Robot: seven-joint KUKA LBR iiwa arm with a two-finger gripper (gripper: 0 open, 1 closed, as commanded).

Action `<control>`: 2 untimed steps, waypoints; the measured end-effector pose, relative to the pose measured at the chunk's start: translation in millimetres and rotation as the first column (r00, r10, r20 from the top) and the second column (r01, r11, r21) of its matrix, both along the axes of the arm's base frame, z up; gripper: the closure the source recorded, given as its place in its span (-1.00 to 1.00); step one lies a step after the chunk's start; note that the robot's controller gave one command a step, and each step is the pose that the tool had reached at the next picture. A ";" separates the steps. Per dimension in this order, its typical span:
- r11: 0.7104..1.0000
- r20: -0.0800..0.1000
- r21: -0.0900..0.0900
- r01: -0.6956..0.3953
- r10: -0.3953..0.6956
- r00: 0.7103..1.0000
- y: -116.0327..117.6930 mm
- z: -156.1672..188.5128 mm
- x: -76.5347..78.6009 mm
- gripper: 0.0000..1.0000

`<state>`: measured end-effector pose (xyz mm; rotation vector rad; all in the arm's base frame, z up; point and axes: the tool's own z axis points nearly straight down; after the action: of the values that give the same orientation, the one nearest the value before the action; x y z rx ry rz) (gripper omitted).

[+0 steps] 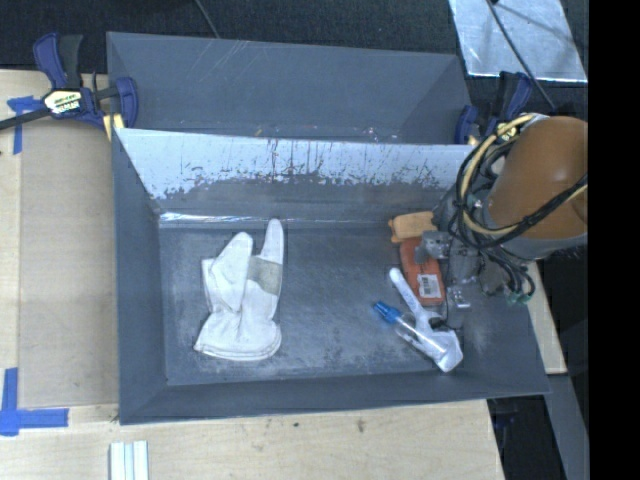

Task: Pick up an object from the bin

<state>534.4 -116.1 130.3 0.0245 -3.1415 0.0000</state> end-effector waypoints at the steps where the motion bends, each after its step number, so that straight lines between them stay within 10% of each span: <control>1: 0.957 0.002 0.000 0.291 -0.291 0.957 -1.1 -4.3 -30.6 -1.00; 2: 0.976 0.006 -0.001 0.219 -0.219 0.976 10.7 -49.4 -32.3 -1.00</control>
Offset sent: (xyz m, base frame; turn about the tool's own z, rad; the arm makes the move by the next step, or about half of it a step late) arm -0.0338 0.0145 -0.0603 0.2033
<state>502.0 -105.4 80.9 -0.3222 -3.1307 0.0022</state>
